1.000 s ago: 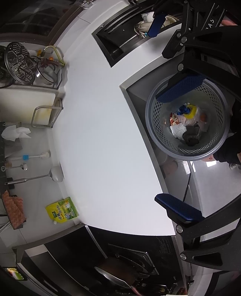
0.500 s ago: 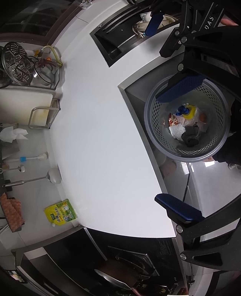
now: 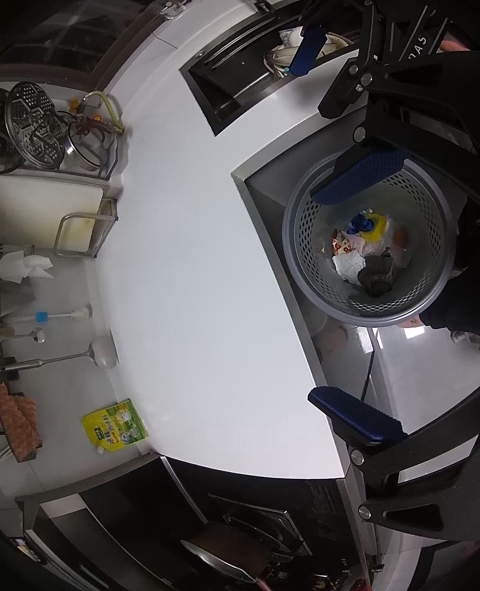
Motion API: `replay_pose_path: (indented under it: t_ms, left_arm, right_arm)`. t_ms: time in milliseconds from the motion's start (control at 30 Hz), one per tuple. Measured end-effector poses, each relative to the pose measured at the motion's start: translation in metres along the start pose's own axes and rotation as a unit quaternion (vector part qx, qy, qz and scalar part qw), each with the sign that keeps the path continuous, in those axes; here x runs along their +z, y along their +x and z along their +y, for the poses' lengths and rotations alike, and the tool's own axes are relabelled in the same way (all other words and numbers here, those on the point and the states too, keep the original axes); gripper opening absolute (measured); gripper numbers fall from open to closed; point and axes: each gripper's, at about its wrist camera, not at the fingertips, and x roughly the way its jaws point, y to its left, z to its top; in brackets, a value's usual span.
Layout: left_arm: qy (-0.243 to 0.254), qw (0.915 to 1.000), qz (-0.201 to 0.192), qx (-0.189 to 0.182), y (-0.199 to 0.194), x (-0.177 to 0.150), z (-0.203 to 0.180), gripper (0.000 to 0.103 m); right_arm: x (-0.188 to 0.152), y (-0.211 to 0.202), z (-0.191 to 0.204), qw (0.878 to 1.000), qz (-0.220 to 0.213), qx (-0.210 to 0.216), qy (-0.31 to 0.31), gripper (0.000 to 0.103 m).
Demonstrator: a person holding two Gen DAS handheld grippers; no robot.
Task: Collect trash
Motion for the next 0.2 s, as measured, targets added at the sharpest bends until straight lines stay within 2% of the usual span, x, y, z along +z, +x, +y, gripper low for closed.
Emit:
replay_pose_path:
  t_ms: [200]
  left_arm:
    - [-0.008,1.0,0.004,-0.004,0.0011,-0.0019,0.0035,0.097]
  right_arm:
    - [-0.0001,0.0,0.0021,1.0,0.0,0.0,0.0,0.071]
